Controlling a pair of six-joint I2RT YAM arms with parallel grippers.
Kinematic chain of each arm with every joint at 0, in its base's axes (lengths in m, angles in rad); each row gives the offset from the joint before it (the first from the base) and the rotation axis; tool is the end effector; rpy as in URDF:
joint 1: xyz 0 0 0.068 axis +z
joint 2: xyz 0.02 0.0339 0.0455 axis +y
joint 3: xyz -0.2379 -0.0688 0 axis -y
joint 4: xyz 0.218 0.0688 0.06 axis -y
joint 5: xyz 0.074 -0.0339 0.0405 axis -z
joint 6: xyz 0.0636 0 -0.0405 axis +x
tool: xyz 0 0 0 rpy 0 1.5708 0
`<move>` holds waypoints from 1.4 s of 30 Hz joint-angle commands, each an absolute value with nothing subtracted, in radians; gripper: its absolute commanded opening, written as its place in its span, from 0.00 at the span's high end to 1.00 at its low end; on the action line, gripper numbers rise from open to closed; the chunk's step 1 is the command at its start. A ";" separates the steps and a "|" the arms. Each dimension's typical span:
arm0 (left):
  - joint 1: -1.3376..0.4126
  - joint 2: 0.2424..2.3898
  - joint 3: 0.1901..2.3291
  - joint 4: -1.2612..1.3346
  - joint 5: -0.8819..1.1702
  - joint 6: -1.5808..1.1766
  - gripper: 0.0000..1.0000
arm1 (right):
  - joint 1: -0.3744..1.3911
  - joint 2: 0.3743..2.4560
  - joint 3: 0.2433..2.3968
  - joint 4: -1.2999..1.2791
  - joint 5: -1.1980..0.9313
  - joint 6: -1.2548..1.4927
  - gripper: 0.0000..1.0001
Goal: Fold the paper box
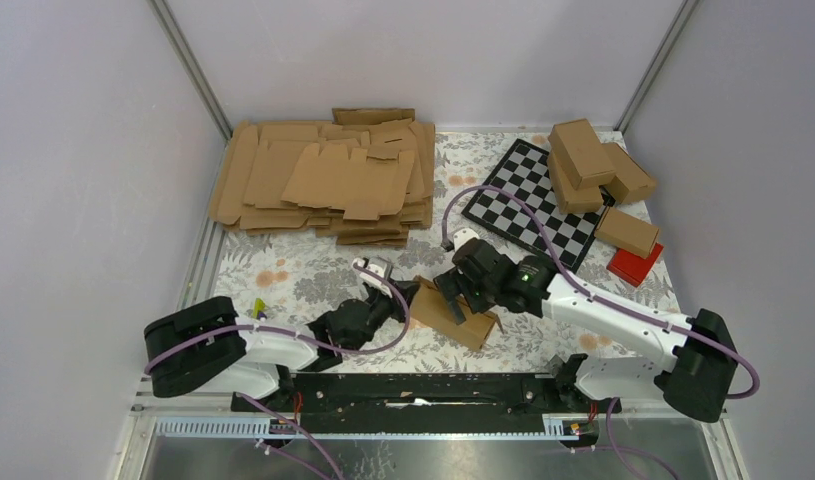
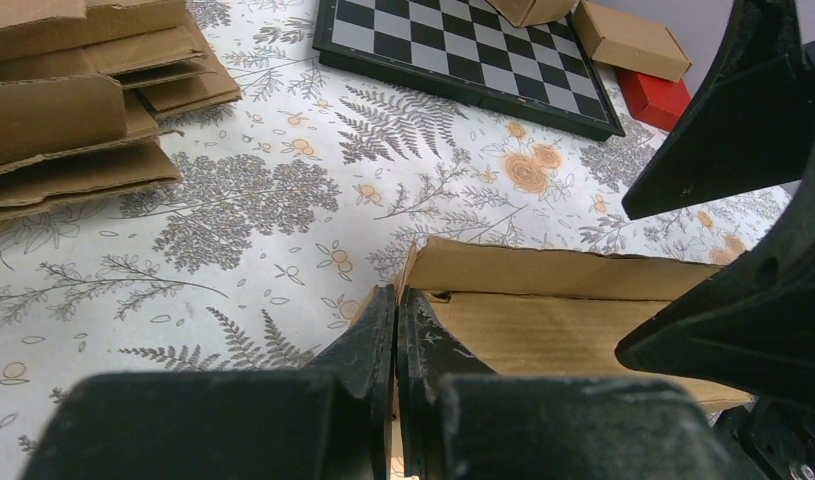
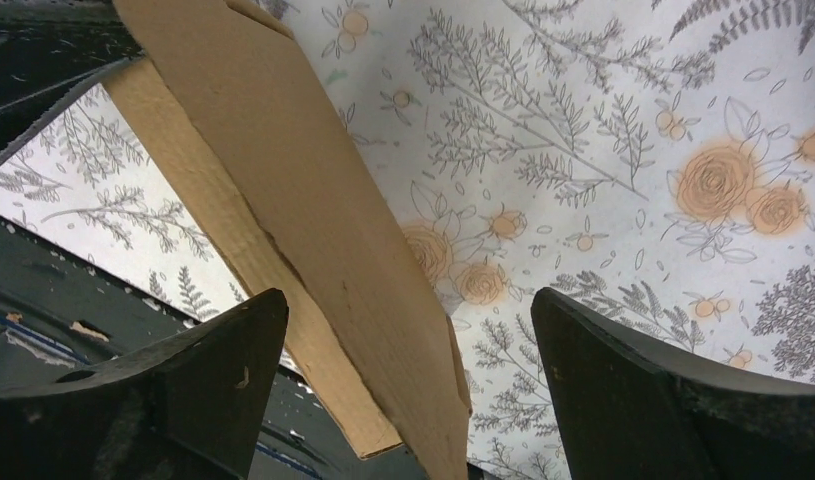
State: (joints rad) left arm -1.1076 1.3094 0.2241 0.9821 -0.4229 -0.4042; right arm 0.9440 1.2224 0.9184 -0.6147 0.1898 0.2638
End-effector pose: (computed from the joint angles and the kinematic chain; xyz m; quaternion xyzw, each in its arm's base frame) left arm 0.1326 -0.2072 0.1649 0.1182 0.7301 -0.3357 0.5834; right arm 0.1549 0.1935 0.2206 -0.2860 0.8992 0.1072 0.3134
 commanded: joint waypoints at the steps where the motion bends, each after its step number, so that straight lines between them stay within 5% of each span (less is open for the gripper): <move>1: -1.182 1.364 0.202 1.050 -0.558 -0.375 1.00 | 0.939 1.165 0.889 -0.649 0.152 0.304 0.00; 13: -1.260 1.511 0.183 1.205 -0.689 -0.382 1.00 | 0.939 1.029 0.876 -0.805 0.231 0.601 0.01; 22: -1.262 1.486 0.190 1.184 -0.695 -0.377 1.00 | 0.939 0.882 0.718 -0.804 0.294 0.880 0.13; 32: -1.262 1.489 0.234 1.117 -0.741 -0.434 1.00 | 0.939 0.830 0.526 -0.404 0.265 1.043 0.39; 42: -1.160 1.556 0.286 1.178 -0.738 -0.403 1.00 | 0.930 0.921 0.526 -0.184 0.472 1.009 0.47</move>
State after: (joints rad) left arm -1.2205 1.5043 0.2470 1.2011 -0.8112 -0.3954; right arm 0.9405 0.8688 0.5106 -0.3653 0.3405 1.0107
